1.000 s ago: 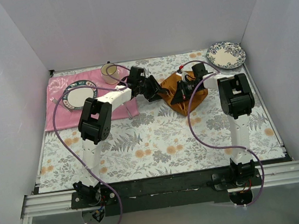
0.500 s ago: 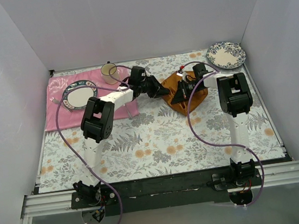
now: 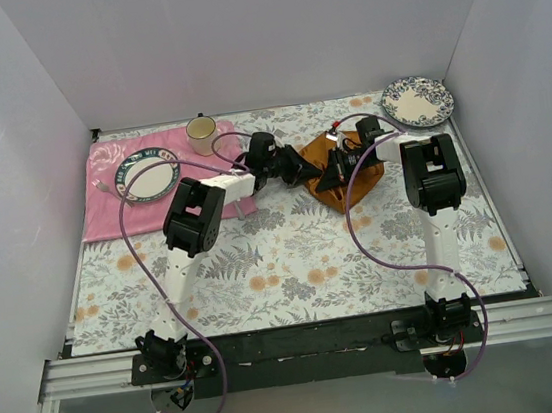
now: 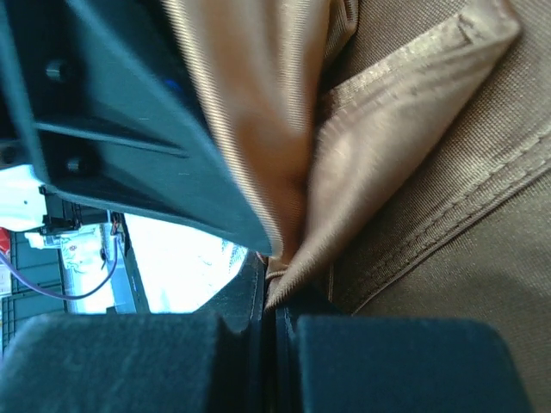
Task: Fold the napkin, place the utensils inside, and roll it up
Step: Roll the napkin with the utensil
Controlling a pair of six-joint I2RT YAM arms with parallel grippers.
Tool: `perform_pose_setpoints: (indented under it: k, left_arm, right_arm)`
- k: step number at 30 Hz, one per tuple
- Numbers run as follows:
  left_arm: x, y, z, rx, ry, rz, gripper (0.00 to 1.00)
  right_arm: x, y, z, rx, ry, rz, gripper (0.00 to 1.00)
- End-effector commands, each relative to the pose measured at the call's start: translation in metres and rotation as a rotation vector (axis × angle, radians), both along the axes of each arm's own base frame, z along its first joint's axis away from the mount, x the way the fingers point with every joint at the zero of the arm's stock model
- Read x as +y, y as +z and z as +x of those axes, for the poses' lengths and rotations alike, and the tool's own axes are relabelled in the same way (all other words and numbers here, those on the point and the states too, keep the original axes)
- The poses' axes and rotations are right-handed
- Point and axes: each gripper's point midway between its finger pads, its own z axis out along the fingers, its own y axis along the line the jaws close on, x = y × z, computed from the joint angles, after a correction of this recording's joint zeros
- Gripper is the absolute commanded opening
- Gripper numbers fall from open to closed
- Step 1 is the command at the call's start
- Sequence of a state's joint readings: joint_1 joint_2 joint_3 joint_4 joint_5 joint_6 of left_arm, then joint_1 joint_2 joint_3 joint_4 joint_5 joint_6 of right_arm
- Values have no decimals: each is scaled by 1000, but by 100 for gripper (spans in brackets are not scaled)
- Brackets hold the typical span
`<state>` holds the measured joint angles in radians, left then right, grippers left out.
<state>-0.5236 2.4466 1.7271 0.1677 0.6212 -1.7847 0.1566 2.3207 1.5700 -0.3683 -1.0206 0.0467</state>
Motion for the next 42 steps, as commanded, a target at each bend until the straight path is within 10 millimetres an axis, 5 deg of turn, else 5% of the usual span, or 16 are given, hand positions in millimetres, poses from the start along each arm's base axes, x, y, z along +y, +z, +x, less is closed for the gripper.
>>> perform_pose_setpoints:
  k: [1,7,14,18,23,32,42]
  left_arm:
    - [-4,-6,9,-11,40,-12,8]
    - [8,-50,5,111,84,123,1]
    - [25,-90,-7,203,100,221,0]
    - [29,-100,-14,230,84,234,0]
    - [31,-98,-9,215,83,241,0]
    - [29,-78,-4,194,77,208,0]
    - [25,-72,-5,231,76,176,0]
  right_arm:
    - [-12,-28,-4,60,-21,-103,1]
    - [-19,-19,7,25,-42,-176,9]
    - [-38,14,28,-105,-71,-331,52]
    - [-42,43,39,-197,-90,-390,64]
    - [-43,62,34,-334,-66,-553,70]
    - [-25,50,20,-510,-11,-639,76]
    - [-35,53,9,-681,-62,-818,80]
